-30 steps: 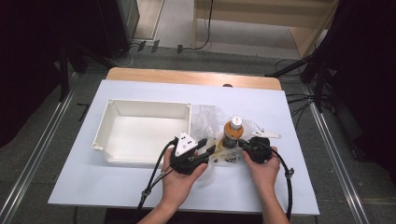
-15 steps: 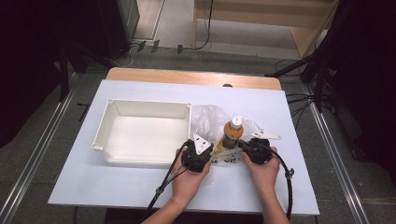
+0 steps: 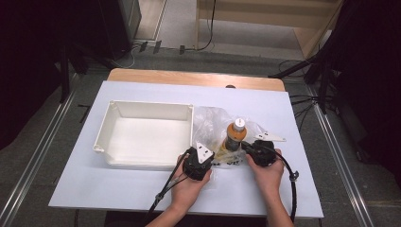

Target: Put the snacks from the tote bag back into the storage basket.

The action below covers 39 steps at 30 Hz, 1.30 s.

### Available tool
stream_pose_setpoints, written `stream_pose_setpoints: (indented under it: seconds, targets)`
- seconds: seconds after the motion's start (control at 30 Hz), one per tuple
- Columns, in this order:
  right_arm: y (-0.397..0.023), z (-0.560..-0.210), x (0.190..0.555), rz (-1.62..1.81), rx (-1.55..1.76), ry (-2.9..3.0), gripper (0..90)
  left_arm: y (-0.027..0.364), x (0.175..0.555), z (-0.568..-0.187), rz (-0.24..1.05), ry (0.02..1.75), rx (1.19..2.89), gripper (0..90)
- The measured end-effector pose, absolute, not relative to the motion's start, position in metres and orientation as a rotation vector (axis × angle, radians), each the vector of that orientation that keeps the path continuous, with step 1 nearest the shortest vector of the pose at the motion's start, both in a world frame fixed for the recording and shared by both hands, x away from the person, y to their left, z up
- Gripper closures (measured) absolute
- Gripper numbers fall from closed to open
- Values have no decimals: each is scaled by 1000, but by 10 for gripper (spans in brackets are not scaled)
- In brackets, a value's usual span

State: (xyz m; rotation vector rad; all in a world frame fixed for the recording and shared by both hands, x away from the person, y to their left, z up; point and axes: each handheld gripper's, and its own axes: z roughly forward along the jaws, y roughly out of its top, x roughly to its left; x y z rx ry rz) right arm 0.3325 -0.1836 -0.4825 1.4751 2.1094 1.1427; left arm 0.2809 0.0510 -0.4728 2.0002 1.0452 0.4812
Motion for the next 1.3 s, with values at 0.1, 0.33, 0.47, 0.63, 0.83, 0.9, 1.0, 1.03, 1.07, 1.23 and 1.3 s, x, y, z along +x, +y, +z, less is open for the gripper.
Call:
stream_pose_setpoints:
  seconds: [0.1,0.33,0.47,0.63,0.83,0.9,1.0,1.03,1.07,1.23,1.3]
  targets:
    - [-186,-480,331,1189,1474,2100,800,52,279,-474,500,1039,1981,900]
    - [-193,-466,323,1229,1421,2070,615,50,279,-476,500,1037,2001,900]
    - [-198,-451,314,1273,1361,2065,527,49,279,-476,506,1029,2017,900]
    - [-200,-441,309,1276,1318,2070,474,50,280,-476,503,1040,2005,900]
    - [-205,-427,300,1297,1267,2047,420,50,280,-476,504,1039,2005,900]
    - [-205,-424,298,1318,1254,2050,401,50,280,-476,500,1039,2004,900]
    - [-203,-419,297,1347,1223,2072,387,50,280,-476,491,1042,2000,900]
    - [-201,-417,297,1365,1216,2083,381,50,280,-476,490,1044,1996,900]
    - [-199,-416,297,1371,1201,2092,377,50,280,-476,488,1044,1998,900]
    - [-189,-415,299,1350,1194,2113,343,51,281,-476,487,1051,1987,900]
    - [-183,-414,301,1345,1197,2108,315,52,281,-476,479,1051,1985,900]
